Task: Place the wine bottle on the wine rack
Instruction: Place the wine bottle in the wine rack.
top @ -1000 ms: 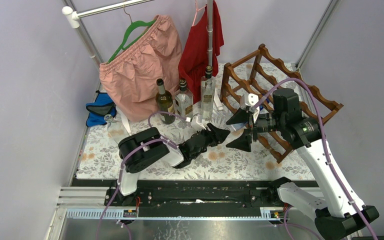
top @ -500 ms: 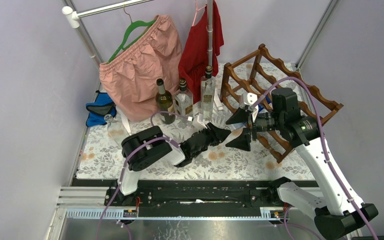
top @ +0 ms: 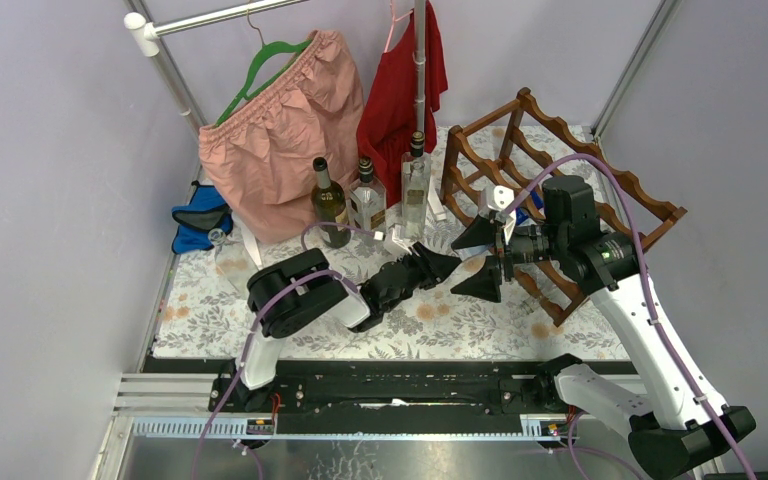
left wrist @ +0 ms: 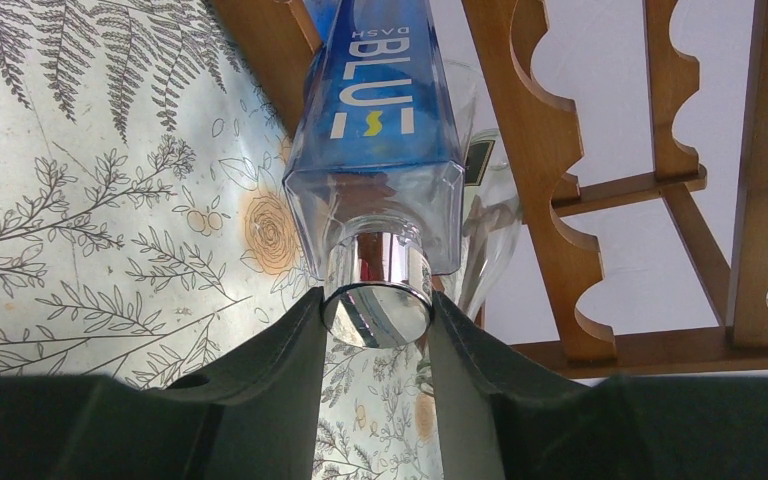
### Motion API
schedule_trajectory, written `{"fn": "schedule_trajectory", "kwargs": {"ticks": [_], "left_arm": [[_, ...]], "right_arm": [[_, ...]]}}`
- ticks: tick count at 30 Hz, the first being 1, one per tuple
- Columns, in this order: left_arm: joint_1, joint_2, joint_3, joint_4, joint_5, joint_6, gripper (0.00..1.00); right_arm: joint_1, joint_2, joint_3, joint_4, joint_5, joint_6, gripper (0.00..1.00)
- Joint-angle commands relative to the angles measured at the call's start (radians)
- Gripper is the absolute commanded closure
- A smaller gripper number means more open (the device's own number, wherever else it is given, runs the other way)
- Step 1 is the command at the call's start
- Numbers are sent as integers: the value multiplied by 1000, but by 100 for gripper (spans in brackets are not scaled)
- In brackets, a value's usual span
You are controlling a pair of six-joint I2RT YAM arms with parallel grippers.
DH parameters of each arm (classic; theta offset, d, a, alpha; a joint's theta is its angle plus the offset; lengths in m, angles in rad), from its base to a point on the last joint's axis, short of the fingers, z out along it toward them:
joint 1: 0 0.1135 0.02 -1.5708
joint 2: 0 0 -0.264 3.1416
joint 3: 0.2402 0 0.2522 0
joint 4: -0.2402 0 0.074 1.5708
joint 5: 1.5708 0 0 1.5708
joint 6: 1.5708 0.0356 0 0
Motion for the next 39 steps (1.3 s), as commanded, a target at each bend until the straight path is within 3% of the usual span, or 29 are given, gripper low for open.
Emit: {"fn": "schedule_trajectory", "kwargs": {"ticks": [1, 11, 22, 39], "left_arm": [[12, 17, 21, 60, 24, -12, 54], [23, 34, 19, 97, 37, -33, 52], [35, 89, -11, 182, 34, -97, 83], [51, 219, 9, 238, 54, -169, 89]], "right_arm": [[-12, 1, -1, 26, -37, -11, 0], [-14, 2, -4, 29, -44, -10, 0], [-15, 4, -7, 31, -49, -9, 0], [-16, 21, -2, 29, -51, -10, 0]]}}
